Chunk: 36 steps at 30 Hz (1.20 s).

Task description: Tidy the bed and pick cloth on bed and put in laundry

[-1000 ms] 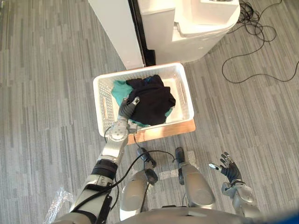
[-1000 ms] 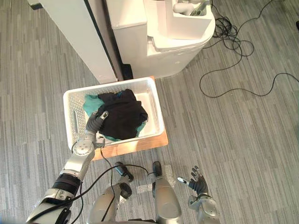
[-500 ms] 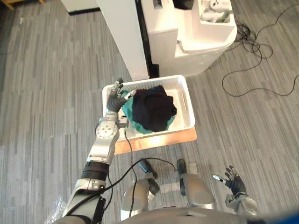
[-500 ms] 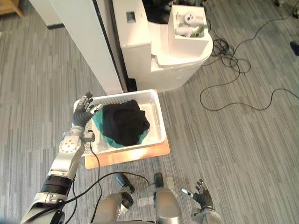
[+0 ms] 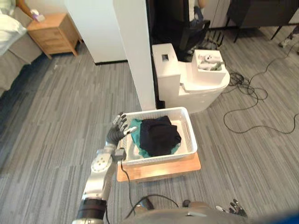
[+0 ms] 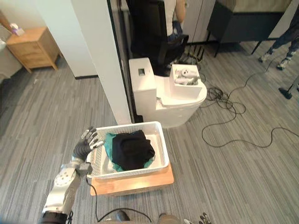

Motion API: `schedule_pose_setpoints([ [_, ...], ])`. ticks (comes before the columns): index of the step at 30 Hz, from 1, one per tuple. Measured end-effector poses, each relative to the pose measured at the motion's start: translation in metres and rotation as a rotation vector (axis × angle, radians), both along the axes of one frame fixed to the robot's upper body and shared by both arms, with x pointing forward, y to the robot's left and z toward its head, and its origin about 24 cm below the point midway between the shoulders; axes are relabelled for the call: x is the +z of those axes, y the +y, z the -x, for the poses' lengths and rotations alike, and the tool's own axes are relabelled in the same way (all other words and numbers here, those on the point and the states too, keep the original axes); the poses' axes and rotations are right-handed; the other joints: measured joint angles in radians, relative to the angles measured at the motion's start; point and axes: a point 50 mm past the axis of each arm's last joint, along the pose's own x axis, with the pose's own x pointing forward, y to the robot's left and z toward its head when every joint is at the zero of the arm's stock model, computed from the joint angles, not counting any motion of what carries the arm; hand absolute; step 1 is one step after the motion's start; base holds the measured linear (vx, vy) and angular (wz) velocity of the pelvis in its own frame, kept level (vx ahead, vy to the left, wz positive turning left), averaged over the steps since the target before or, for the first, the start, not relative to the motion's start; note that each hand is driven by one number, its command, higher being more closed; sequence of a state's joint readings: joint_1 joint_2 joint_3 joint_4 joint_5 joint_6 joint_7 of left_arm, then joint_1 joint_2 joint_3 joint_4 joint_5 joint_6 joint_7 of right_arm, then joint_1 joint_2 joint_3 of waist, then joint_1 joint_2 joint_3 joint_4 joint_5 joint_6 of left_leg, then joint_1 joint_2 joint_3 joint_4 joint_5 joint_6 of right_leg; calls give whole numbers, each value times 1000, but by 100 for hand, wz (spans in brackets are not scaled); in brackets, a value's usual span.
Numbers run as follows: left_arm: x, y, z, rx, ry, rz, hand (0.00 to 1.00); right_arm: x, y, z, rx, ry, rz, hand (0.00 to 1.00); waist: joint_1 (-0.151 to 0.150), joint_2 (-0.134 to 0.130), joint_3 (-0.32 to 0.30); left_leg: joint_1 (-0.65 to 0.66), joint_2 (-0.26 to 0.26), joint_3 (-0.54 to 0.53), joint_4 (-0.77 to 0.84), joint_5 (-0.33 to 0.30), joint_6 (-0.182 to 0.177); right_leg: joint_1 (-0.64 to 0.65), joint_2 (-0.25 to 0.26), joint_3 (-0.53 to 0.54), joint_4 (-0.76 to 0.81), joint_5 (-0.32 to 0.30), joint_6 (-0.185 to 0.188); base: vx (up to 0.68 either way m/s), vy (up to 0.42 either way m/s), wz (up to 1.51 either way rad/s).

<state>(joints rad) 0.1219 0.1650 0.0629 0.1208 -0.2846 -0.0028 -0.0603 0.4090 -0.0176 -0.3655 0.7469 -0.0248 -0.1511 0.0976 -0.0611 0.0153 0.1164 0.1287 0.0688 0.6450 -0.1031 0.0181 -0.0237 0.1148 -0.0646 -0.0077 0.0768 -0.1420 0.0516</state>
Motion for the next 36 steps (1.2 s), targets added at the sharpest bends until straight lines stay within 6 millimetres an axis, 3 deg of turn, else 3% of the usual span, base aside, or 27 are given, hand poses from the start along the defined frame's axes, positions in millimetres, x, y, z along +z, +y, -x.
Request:
schedule_pose_setpoints([
  [6, -16, 25, 20, 217, 59, 95, 0, -3, 3, 7, 36, 25, -1, 0, 7, -1, -25, 29, -11, -26, -2, 6, 3, 29, -13, -35, 3, -29, 0, -74, -25, 13],
  [9, -36, 43, 42, 403, 121, 140, 0, -5, 3, 20, 18, 57, -9, 0, 24, -11, -54, 27, -17, -50, -2, 5, 1, 39, -19, -62, 2, -39, 1, -32, -6, 27],
  [13, -61, 60, 74, 574, 231, 163, 0, -7, 6, 18, 21, 50, -18, 0, 37, -18, -66, 28, -29, -78, -2, 2, 4, 60, -32, -97, -4, -46, 7, 12, 21, 24],
  [17, -89, 56, 106, 708, 361, 218, 0, -9, 13, 3, 31, 23, -45, 0, 59, -22, -68, 30, -45, -90, -2, -7, 14, 72, -47, -110, -9, -48, 11, 45, 36, 10],
  [25, -121, 56, 160, 859, 574, 240, 0, -12, 27, -24, 34, -29, -101, 0, 80, -43, -73, 52, -55, -111, -2, -20, 10, 113, -55, -145, -23, -48, 13, 69, -5, 8],
  [32, -155, 9, 204, 678, 950, 323, 0, -14, 30, -30, 90, -1, -116, 0, 81, -27, -69, 62, -61, -121, -3, -35, 7, 126, -60, -161, -23, -57, 13, 5, -18, 2],
  [36, -159, 4, 215, 528, 1103, 243, 0, -14, 30, -35, 97, 2, -121, 0, 79, -23, -63, 62, -62, -130, -3, -39, 1, 136, -60, -172, -23, -61, 12, 3, -48, 9],
])
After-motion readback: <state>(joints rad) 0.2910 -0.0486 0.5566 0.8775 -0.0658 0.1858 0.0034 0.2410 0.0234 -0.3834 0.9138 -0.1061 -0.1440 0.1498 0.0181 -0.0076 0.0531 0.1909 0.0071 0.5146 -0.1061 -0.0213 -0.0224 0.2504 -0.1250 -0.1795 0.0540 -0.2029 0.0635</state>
